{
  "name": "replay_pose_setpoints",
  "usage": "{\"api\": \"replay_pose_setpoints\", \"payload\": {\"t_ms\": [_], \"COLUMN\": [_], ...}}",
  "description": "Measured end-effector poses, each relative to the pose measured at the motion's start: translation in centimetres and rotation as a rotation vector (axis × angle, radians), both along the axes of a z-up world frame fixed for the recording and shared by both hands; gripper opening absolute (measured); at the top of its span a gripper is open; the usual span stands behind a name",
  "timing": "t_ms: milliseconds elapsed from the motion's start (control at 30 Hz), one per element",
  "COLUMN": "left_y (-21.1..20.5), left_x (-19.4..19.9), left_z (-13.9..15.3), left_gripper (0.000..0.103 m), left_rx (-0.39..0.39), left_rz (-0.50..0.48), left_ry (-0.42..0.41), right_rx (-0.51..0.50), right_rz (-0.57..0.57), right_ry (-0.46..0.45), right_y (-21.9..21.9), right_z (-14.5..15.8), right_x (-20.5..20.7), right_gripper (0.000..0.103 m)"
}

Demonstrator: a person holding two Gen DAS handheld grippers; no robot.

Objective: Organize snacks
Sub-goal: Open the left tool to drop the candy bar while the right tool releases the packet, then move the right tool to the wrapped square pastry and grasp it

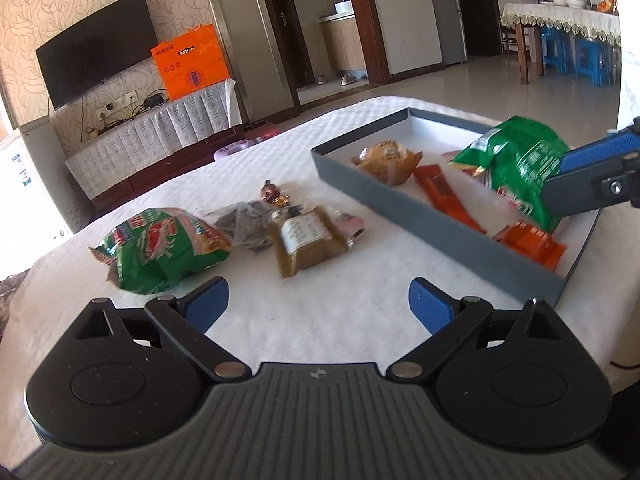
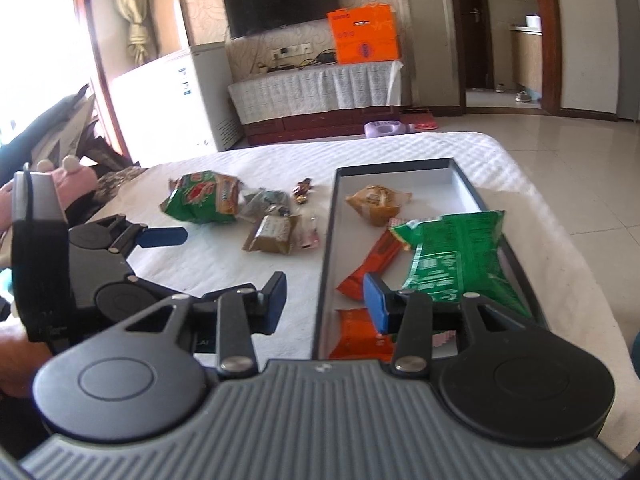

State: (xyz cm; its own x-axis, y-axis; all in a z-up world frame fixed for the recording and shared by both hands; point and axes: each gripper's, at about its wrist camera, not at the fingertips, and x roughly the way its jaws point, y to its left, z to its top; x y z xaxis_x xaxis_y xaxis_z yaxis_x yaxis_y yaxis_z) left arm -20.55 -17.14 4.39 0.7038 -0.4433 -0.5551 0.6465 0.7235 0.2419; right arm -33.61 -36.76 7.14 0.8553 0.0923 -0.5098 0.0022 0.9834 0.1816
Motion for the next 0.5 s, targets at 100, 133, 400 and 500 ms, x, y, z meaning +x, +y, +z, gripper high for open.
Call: {"api": "replay_pose_setpoints", "payload": {"t_ms": [100, 133, 400, 500], "left_y": [1.1, 1.4, 2.4, 2.8], "left_x": [0.6, 0.8, 3.0, 3.7], "left_z": [-0.3, -0.3, 0.0, -0.1], "left_gripper": [0.099, 0.099, 0.099, 0.099], "left_rx": [0.009, 0.008, -0.007, -0.004], "left_rz": [0.021, 0.03, 0.121, 0.151], "left_ry": [0.0, 0.004, 0.055, 0.075], "right_rx": [-0.021, -0.026, -0.047, -0.084], "right_rz": [0.032, 0.041, 0.121, 0.145], "right_ry": [0.007, 0.007, 0.012, 0.017], "right_y": [1.0, 1.4, 4.8, 5.9], "right_z": [-0.1, -0.1, 0.0, 0.3], "right_x": [0.3, 0.5, 3.5, 5.5], "right_gripper": [0.045, 0.045, 0.045, 0.045]}}
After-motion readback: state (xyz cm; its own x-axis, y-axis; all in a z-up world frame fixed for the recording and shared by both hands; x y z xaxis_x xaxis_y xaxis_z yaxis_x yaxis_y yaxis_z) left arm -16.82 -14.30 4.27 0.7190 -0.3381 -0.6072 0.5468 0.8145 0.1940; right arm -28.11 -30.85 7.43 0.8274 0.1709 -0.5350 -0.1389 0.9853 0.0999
